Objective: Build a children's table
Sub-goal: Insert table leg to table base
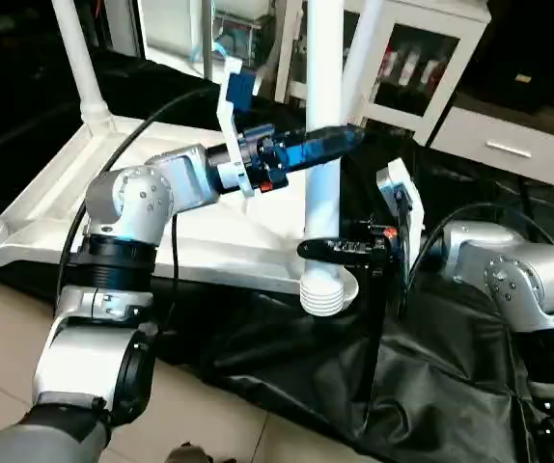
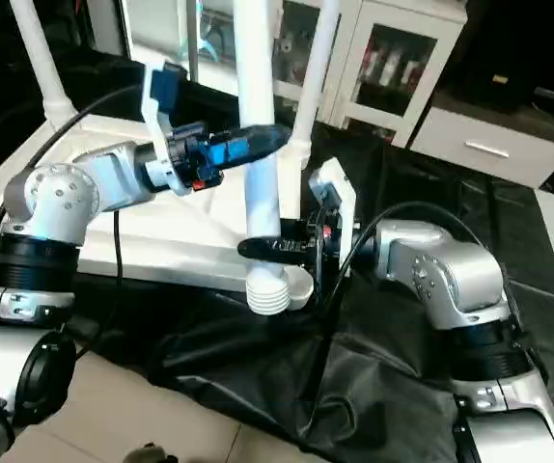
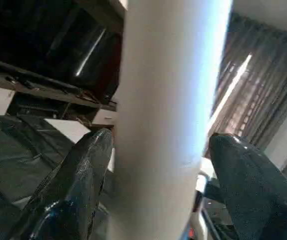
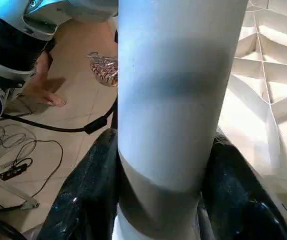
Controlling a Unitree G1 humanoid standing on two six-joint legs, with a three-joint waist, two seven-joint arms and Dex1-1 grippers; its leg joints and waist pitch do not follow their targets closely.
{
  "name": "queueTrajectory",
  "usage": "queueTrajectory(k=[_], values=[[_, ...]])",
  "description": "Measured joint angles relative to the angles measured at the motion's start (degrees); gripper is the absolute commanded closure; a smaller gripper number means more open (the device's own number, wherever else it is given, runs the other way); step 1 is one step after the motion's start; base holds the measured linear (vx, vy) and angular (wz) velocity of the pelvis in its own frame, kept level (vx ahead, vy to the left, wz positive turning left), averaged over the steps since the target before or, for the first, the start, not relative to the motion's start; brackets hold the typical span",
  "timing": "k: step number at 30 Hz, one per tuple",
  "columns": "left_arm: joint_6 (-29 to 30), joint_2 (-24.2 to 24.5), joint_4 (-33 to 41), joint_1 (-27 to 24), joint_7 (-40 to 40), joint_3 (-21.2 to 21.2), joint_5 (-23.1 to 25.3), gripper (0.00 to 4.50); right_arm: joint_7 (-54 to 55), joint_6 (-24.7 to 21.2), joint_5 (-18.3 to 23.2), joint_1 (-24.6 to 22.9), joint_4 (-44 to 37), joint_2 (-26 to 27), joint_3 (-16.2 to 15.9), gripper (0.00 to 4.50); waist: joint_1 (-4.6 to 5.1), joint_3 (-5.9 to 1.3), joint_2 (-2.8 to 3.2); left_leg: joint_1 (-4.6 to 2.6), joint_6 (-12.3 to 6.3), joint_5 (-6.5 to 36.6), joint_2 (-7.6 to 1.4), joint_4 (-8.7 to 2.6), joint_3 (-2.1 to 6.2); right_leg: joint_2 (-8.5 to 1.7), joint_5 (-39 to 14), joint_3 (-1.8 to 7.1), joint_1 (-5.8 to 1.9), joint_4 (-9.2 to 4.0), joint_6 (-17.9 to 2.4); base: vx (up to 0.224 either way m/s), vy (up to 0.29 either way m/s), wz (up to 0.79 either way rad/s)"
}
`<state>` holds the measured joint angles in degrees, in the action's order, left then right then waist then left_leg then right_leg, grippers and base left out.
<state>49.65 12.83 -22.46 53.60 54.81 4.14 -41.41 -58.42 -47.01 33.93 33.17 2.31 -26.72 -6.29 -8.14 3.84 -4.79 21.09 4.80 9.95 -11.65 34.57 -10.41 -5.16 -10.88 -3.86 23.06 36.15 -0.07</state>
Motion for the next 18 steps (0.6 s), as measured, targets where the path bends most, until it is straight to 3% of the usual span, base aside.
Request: queueTrajectory(k=[14,18], values=[[-2.79,-0.46,-2.68,1.12,-1.77,-0.01,2.03,2.57,0.72,-0.25,-0.17,0.0,0.55,-0.48,0.17,2.66,-0.02,0.0,0.0,0.0,0.0,0.0,0.0,0.0,0.0,0.0,0.0,0.0,0.0,0.0,0.0,0.0,0.0,0.0],[-3.78,-1.12,-2.43,1.11,-2.56,-0.04,3.0,2.68,1.36,0.19,-0.85,0.0,0.62,-0.22,0.24,2.66,-0.01,0.0,0.0,0.01,0.0,0.0,0.0,0.0,0.0,0.0,0.0,0.0,0.0,-0.01,0.0,0.0,0.0,0.0]])
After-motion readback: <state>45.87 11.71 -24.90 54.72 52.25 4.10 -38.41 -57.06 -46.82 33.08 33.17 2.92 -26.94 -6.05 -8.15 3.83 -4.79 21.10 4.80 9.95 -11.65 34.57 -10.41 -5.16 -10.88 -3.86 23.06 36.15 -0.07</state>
